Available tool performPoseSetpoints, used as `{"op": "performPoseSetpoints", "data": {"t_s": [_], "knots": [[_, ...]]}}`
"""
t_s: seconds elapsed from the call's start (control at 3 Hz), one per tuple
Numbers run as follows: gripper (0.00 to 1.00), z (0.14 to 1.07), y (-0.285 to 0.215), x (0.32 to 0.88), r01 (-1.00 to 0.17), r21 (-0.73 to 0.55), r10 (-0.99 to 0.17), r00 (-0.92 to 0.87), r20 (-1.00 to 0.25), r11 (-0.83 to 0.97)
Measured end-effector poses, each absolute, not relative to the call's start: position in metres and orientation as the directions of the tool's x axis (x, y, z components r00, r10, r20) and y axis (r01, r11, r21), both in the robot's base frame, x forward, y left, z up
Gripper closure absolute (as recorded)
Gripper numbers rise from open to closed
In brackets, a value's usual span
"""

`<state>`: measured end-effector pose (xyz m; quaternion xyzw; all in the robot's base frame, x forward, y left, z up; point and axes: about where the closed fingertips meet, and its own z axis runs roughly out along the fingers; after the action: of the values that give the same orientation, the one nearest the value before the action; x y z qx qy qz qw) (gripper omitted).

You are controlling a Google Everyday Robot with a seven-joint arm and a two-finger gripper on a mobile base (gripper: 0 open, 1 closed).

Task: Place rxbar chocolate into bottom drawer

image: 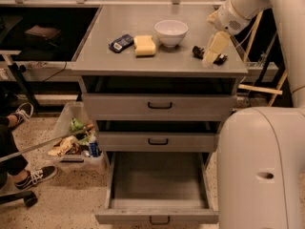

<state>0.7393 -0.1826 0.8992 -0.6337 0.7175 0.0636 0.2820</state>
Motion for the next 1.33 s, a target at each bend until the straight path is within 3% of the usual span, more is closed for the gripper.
{"op": "performPoseSetpoints", "data": {"t_s": [0.67, 1.0, 1.33], "knots": [[0.00, 0.809, -0.200, 0.762, -0.952, -0.122, -0.804, -0.163, -0.571, 0.280], [0.00, 0.807, -0.197, 0.768, -0.949, -0.131, -0.800, -0.162, -0.578, 0.288], [0.19, 0.804, -0.195, 0.773, -0.946, -0.138, -0.796, -0.162, -0.583, 0.293]]}}
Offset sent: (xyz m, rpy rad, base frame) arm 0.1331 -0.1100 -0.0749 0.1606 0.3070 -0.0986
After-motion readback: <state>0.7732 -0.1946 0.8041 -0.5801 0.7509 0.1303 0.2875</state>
